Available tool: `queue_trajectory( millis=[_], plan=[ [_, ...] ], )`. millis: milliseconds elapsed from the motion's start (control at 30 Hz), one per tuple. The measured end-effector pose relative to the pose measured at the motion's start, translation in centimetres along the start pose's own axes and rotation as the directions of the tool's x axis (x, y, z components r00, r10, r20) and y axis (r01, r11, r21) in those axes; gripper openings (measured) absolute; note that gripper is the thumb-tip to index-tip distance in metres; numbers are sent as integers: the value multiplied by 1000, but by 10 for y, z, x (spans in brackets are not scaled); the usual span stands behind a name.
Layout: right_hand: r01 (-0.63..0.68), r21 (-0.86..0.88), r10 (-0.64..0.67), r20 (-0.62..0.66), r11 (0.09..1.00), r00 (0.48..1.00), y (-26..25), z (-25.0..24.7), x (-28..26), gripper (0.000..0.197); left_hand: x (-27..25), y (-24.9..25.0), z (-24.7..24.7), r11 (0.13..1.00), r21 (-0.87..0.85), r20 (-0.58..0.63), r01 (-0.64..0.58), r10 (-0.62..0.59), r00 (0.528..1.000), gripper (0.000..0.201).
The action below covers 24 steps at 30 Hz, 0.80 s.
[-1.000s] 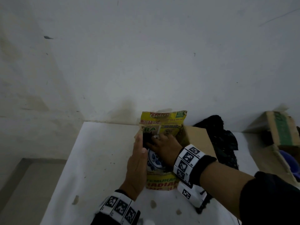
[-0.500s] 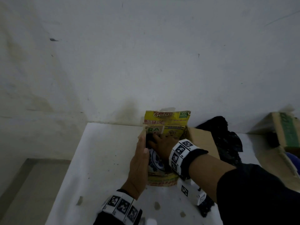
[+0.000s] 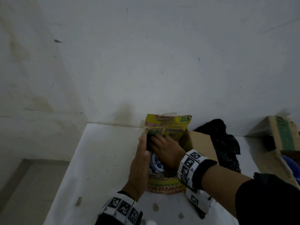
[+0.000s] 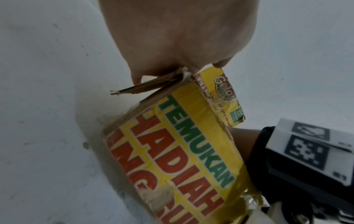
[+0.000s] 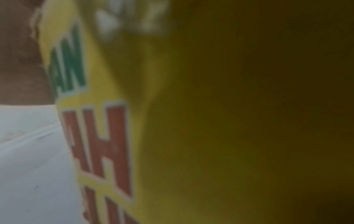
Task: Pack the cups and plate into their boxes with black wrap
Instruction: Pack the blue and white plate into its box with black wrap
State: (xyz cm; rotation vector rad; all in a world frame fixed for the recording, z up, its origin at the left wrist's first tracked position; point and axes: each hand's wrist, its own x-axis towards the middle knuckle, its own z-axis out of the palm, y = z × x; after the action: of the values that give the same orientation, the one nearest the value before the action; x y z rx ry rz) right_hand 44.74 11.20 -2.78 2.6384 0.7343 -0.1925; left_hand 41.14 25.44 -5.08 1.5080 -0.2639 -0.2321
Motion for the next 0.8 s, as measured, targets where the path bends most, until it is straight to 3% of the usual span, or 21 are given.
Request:
queue_trajectory(
  millis=[267, 367, 467, 533, 667, 800],
  plan=[
    [-8, 104, -4, 121, 995, 993, 6, 7, 0, 73, 1, 1, 1, 1000, -21, 7, -14, 14, 1000, 48],
    [-34, 229, -3, 160, 973, 987, 8, 10, 7, 90, 1, 0, 0, 1000, -24, 18, -17, 17, 1000, 50],
    [-6, 243, -43, 196, 970, 980, 10, 3, 13, 102, 2, -5, -1, 999, -30, 8, -34, 34, 999, 67],
    [9, 238, -61, 213, 971, 975, 11, -1, 15, 105, 2, -5, -1, 999, -28, 17, -38, 38, 999, 66],
    [16, 273, -57, 143, 962, 988, 10, 3, 9, 107, -2, -1, 0, 999, 6, 32, -47, 46, 998, 55],
    [12, 363, -58, 115, 932, 992, 9, 7, 3, 116, 0, -5, -2, 993, 95, 22, -69, 67, 998, 63]
  ],
)
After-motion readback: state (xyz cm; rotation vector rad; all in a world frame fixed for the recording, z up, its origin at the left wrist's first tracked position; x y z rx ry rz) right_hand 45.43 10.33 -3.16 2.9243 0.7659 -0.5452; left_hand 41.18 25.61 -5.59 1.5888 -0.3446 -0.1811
